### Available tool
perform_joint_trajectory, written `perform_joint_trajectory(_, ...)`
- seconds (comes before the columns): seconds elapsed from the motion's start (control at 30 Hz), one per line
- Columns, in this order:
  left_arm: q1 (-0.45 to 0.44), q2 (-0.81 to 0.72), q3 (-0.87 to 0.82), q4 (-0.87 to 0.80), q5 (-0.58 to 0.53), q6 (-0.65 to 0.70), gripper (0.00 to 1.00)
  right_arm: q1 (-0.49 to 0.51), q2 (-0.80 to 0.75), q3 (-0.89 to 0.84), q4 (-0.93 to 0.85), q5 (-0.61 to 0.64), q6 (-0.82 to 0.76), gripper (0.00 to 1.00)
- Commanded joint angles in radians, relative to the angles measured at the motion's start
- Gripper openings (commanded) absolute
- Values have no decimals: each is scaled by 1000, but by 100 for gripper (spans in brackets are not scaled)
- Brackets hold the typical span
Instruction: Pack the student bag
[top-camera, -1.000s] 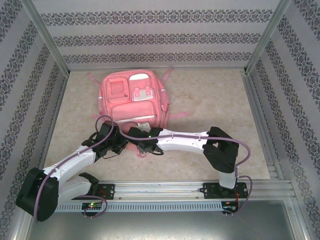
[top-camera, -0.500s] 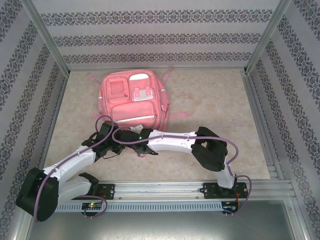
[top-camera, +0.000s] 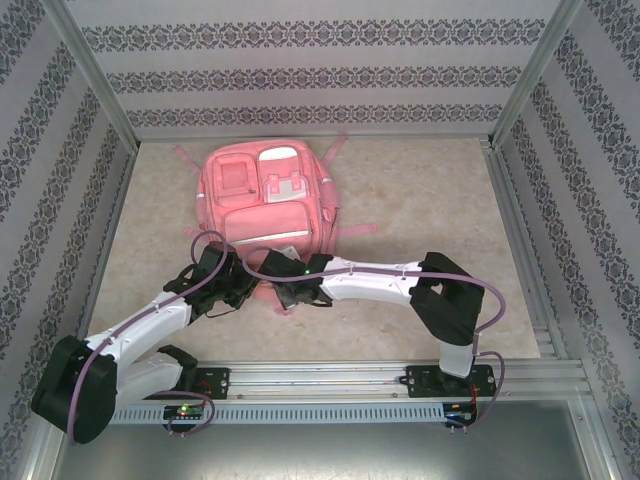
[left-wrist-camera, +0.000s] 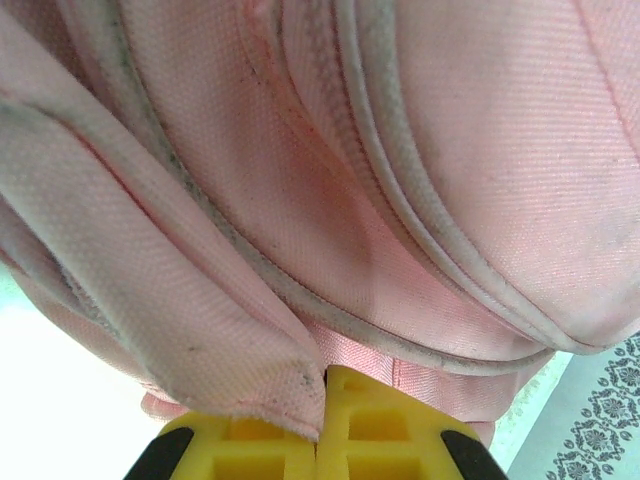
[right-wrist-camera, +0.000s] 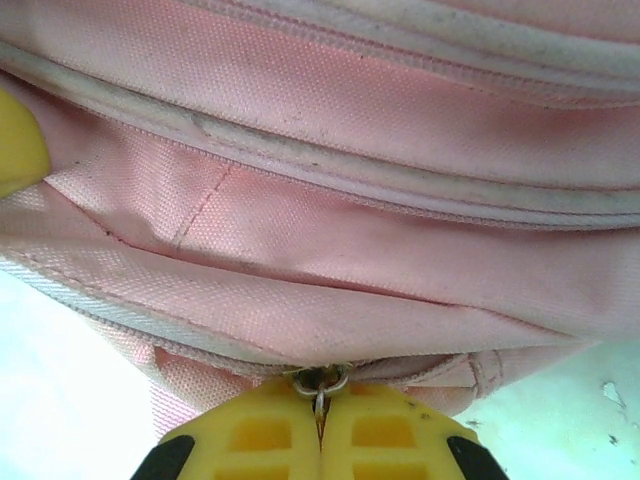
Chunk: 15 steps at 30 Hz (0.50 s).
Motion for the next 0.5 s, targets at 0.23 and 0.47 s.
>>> perform_joint_trajectory(0.23, 15, -68, 32, -50, -35, 64, 0, -74, -111, -172, 160, -102, -167, 0)
perform_joint_trajectory(0.47, 22, -96, 55, -105, -59, 126, 0, -118, -144, -196, 155, -137, -204, 0)
